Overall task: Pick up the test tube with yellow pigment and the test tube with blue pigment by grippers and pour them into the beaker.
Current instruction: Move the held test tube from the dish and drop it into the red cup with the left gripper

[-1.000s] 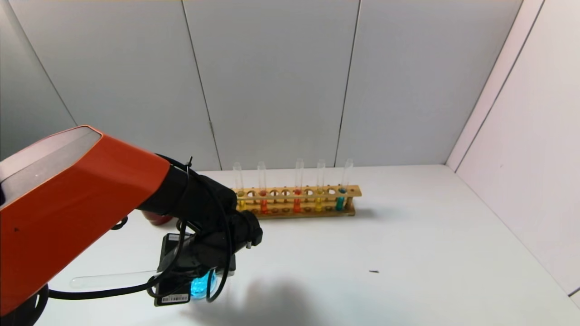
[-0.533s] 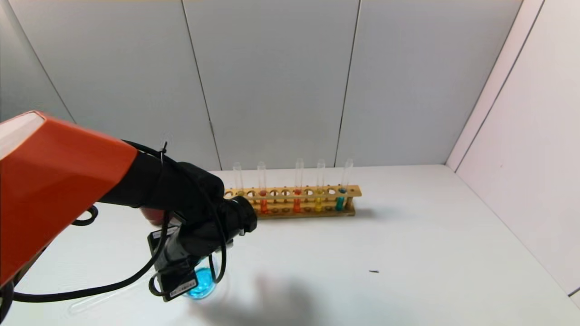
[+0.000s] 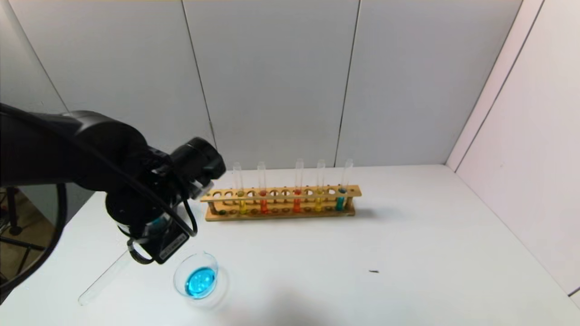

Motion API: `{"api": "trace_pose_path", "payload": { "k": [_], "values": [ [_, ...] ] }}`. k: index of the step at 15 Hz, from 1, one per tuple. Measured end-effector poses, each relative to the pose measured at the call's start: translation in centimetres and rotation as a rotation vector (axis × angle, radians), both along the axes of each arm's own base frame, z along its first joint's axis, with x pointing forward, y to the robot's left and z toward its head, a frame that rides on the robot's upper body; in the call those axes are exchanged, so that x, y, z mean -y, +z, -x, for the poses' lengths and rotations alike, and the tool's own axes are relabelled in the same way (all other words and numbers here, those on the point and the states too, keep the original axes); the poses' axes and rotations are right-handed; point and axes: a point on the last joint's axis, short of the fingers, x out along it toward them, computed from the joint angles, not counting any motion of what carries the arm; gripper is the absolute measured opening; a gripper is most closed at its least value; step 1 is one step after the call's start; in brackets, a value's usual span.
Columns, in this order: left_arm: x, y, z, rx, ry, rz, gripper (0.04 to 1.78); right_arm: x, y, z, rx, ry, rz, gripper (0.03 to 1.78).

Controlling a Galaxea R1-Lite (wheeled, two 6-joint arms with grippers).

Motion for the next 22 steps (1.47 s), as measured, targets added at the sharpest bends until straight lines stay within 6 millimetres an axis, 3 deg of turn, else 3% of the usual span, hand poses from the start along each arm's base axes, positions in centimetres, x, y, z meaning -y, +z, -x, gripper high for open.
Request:
{"api": "trace_pose_path", "payload": {
  "k": [5, 9, 15, 22],
  "values": [
    [-3.6, 4.6, -0.8, 0.201, 0.086, 0.217, 0.33, 0.0, 0.0, 0.0, 0.0, 0.0, 0.0, 1.7],
    [-6.1, 6.6, -3.2, 0.395, 0.144, 0.352, 0.33, 0.0, 0.0, 0.0, 0.0, 0.0, 0.0, 1.7],
    [-9.6, 7.4, -9.1, 0.603, 0.214, 0.46, 0.33, 0.0, 0.0, 0.0, 0.0, 0.0, 0.0, 1.7],
    [-11.7, 5.0, -15.4, 0.74, 0.238, 0.484, 0.33, 0.0, 0.0, 0.0, 0.0, 0.0, 0.0, 1.7]
  ]
}}
